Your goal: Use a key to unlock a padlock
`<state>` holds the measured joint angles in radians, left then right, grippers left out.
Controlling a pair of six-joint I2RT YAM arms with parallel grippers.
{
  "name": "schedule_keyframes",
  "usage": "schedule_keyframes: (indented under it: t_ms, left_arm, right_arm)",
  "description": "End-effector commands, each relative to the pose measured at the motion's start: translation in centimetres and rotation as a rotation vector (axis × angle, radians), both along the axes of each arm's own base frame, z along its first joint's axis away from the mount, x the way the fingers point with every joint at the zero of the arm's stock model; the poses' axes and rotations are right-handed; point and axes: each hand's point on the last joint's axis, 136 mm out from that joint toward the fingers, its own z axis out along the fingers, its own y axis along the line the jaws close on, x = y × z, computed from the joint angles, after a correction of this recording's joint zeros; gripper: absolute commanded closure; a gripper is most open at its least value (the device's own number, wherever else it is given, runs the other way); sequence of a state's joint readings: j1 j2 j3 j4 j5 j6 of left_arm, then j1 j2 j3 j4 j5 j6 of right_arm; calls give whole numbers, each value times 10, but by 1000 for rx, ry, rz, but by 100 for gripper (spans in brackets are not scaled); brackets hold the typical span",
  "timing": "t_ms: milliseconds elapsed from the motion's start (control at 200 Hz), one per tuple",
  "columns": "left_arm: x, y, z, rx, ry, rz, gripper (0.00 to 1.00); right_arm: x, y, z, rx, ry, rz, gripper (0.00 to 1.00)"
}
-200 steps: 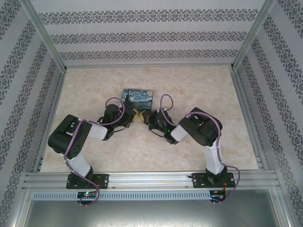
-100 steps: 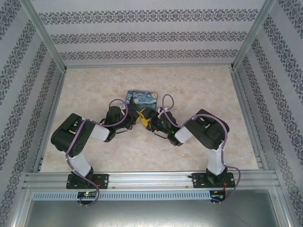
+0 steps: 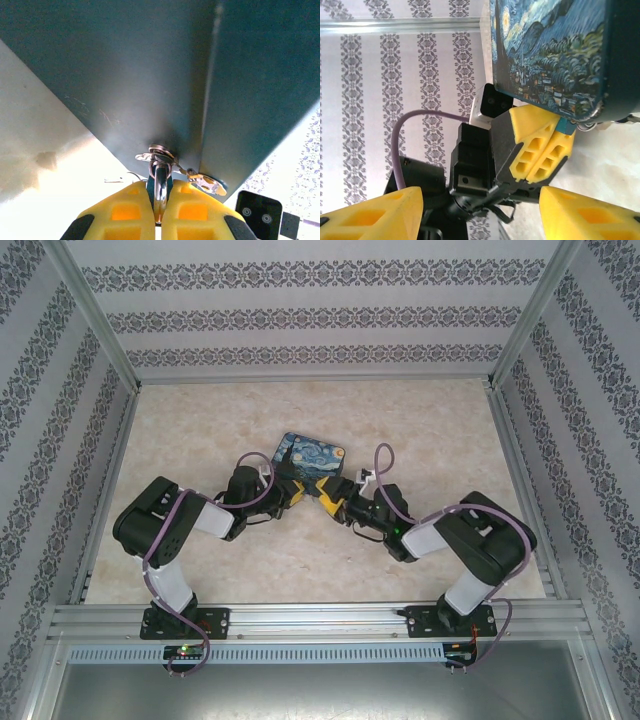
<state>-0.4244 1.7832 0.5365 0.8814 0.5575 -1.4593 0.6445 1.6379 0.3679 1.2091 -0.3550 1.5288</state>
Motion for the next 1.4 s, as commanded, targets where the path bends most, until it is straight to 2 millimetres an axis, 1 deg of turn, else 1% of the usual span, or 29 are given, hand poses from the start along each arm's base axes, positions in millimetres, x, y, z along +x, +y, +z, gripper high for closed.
schedule_keyframes:
  t_ms: [0,100,170,235,280,290,300,320,400,545,645,714,809,939,1099,1249,1399]
  left_arm:
    - [4,-5,11,-19,-29,-38,100]
    - [4,-7,17,-34,-27,-54,100]
    - [4,-8,21,-36,-19,-65,100]
    - [3,-9,24,-32,-20,-82,100]
    - [3,-9,26,-25,-21,-87,100]
    - [2,-9,26,-24,-21,-88,100]
    - [2,-9,26,-23,-21,-88,100]
    - [2,-9,27,-21,-23,-90,100]
    - [2,-9,28,-18,-25,-93,100]
    - [3,-11,30,-25,-21,-102,100]
    - [4,-13,34,-31,-14,-111,100]
    - [4,-15,38,-36,-7,-116,100]
    - [5,-17,44,-46,9,-122,100]
    - [4,-19,52,-51,35,-132,100]
    - [4,-21,58,-56,45,-147,100]
    - [5,-22,63,-57,41,-150,100]
    - [3,-22,63,-52,43,-157,100]
  right_arm:
    - [-8,-6,1,-68,-71,46,41]
    - [-10,-9,-6,-129,-86,68,46]
    - [-9,-7,-7,-169,-110,89,50]
    - [-8,-5,-8,-224,-144,106,56]
    - [-8,-5,-14,-302,-143,115,58]
    - [-7,-5,-12,-321,-158,117,58]
    - [-8,-6,-16,-354,-153,122,58]
    - [-8,-6,-17,-411,-161,130,57]
    - [-7,-10,-8,-611,-235,148,54]
    - [2,-22,23,-840,-374,154,51]
    - [0,-27,32,-1055,-479,201,49]
    - [-1,-26,30,-1147,-524,239,49]
    - [-5,-22,18,-1212,-561,287,49]
    - [-11,-16,-3,-1233,-582,339,51]
    - [-12,-10,-22,-1254,-581,385,58]
    - [-8,-5,-32,-1275,-581,410,62]
    - [-2,-2,-38,-1305,-581,421,62]
